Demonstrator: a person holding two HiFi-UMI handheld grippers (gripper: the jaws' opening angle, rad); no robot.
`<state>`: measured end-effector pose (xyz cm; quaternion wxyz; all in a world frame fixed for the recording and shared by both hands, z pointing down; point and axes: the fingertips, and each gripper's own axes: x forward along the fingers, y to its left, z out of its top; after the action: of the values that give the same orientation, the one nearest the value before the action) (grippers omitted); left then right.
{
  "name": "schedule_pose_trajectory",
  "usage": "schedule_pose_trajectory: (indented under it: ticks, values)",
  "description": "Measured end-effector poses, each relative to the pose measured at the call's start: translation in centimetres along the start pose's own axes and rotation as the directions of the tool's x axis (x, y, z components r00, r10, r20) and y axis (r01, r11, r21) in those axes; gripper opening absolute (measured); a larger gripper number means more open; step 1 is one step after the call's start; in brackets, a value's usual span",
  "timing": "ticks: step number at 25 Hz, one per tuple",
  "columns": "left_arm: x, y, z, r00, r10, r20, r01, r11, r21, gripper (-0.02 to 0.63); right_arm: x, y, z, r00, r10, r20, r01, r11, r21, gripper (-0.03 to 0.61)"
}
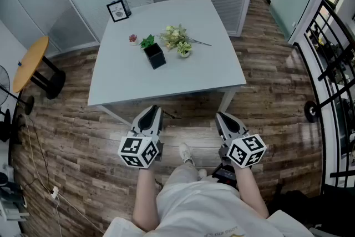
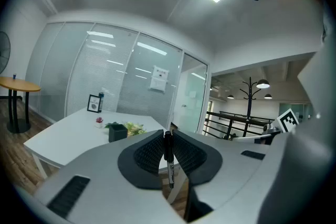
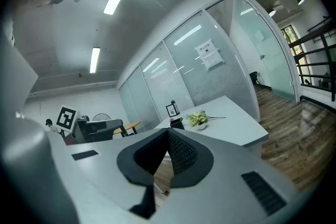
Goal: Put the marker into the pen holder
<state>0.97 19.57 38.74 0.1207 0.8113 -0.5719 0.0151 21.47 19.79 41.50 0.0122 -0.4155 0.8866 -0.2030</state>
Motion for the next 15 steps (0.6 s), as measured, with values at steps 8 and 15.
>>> schedule_pose_trajectory:
  ticks: [8,15]
  values:
    - [-1.6,1.4,0.4,1.0,0.027,0.014,-0.027,0.999,-0.02,0.055,0.7,2.2,-0.1,0.998,0.055,-0.019,-0.055,0.998,-0.037,0.017]
    - [-1.7,2.2,0.6,0.998,0.047,0.031,-0.045,0.998,-0.044,0.055,1.7,2.5,-0.3,0.996,0.085,-0.041,-0.087,0.995,-0.05,0.017]
